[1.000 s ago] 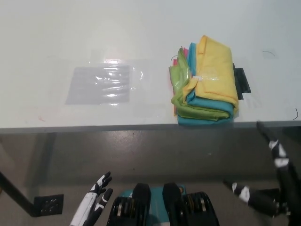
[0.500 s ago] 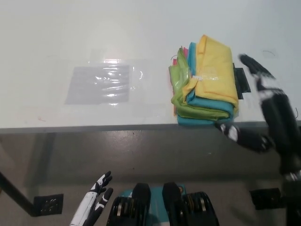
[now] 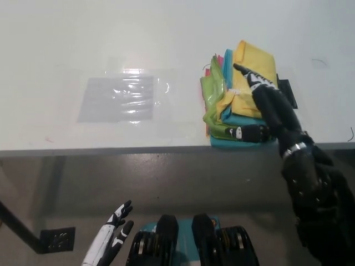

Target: A stack of folded microfibre clothes with a single fold is kept infront of the robot. the robot uses its right hand to grab one end of the clothes and pulla it away from the other end to unfold

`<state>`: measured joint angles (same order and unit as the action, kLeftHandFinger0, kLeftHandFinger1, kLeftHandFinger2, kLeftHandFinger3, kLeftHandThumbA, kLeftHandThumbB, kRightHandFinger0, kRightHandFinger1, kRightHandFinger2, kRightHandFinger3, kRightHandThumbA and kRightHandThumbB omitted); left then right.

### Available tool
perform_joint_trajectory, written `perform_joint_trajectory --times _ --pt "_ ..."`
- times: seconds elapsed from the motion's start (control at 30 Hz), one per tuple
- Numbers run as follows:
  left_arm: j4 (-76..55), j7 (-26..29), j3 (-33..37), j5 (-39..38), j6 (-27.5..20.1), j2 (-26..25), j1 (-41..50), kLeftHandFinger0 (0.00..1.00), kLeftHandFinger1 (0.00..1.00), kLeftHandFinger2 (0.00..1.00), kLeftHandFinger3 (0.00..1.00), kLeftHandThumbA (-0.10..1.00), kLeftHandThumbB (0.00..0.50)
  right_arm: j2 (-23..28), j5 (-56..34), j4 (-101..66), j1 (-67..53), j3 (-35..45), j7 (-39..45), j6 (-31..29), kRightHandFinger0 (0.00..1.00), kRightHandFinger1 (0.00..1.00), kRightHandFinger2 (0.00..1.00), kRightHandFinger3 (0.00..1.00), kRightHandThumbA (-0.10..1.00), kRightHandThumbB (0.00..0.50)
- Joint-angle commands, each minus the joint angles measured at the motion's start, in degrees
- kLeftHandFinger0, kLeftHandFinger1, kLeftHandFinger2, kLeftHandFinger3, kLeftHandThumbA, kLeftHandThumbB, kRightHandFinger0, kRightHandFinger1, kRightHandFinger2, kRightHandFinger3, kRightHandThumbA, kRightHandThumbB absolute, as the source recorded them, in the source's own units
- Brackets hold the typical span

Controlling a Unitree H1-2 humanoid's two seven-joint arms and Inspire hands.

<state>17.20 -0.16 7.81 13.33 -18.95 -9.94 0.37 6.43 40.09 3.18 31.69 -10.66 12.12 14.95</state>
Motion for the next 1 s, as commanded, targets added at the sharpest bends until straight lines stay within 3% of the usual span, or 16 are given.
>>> perform_joint_trajectory --times 0.0,0.5,0.57,0.6,0.63,0.67,0.7,0.73,0.77,0.8,0.87,0.97 --pt "-0.92 -0.02 -0.01 0.75 -2.29 -0.96 -0.74 1.0 1.0 1.0 1.0 1.0 0.5 -1.19 -1.12 3.95 4.81 0.17 -2.26 1.73 1.0 1.0 1.0 1.0 1.0 0.472" --pt "-1.42 -0.26 0.07 1.91 -1.46 -1.19 -1.54 1.0 1.0 1.0 1.0 1.0 0.5 -2.23 -11.29 23.53 10.99 6.0 -4.81 -0.17 1.0 1.0 1.0 1.0 0.99 0.479" --pt "-1.58 -0.27 0.1 1.97 -1.58 -1.17 -1.35 1.0 1.0 1.0 1.0 1.0 0.5 -2.69 -12.15 27.12 11.43 7.53 -7.04 -0.04 1.0 1.0 1.0 1.0 0.93 0.48" --pt "-1.67 -0.22 0.16 2.15 -1.82 -1.22 -1.18 1.0 1.0 1.0 1.0 1.0 0.5 -3.16 -11.84 29.02 11.58 8.37 -10.01 -0.01 1.0 1.0 1.0 1.0 0.84 0.427" --pt "-1.64 -0.18 0.2 2.29 -1.97 -1.22 -1.21 1.0 1.0 1.0 1.0 1.0 0.5 -3.52 -11.49 30.3 11.83 8.96 -12.48 0.09 0.99 1.0 1.0 1.0 0.82 0.424" --pt "-1.54 -0.31 0.17 2.15 -1.9 -1.25 -1.38 1.0 1.0 1.0 1.0 1.0 0.5 -4.52 -11.74 33.77 12.47 10.78 -18.76 -2.29 0.19 0.26 0.33 0.39 0.34 0.199" --pt "-1.42 -0.42 0.14 2.08 -1.92 -1.29 -1.54 1.0 1.0 1.0 1.0 1.0 0.5 -5.29 -12.19 36.7 13.01 12.28 -23.92 -4.56 0.01 0.06 0.26 0.26 -0.01 0.199" --pt "-1.37 -0.45 0.15 2.15 -1.99 -1.37 -1.72 1.0 1.0 1.0 1.0 1.0 0.5 -5.39 -12.61 37.46 13.24 12.67 -24.91 -5.3 0.0 0.06 0.31 0.27 -0.08 0.189" --pt "-1.39 -0.4 0.18 2.3 -1.96 -1.35 -1.86 1.0 1.0 1.0 1.0 1.0 0.5 -5.54 -13.12 37.96 13.19 13.24 -26.29 -6.8 0.0 0.08 0.45 0.34 -0.1 0.155" --pt "-1.13 -0.25 0.19 2.33 -2.32 -1.26 -2.03 1.0 1.0 1.0 1.0 1.0 0.5 -5.62 -13.66 38.13 13.13 13.9 -27.34 -7.93 0.0 0.16 0.6 0.49 -0.1 0.138" --pt "-1.05 -0.28 0.23 2.47 -2.26 -1.28 -2.29 1.0 1.0 1.0 1.0 1.0 0.5 -5.68 -14.89 38.81 13.34 15.24 -28.67 -10.29 0.0 0.31 0.68 0.66 -0.1 0.135" --pt "-0.83 -0.55 0.26 2.34 -2.3 -1.41 -2.87 1.0 1.0 1.0 1.0 1.0 0.5 -5.86 -15.45 38.98 13.82 16.4 -30.66 -11.8 0.0 0.34 0.67 0.67 -0.1 0.144"
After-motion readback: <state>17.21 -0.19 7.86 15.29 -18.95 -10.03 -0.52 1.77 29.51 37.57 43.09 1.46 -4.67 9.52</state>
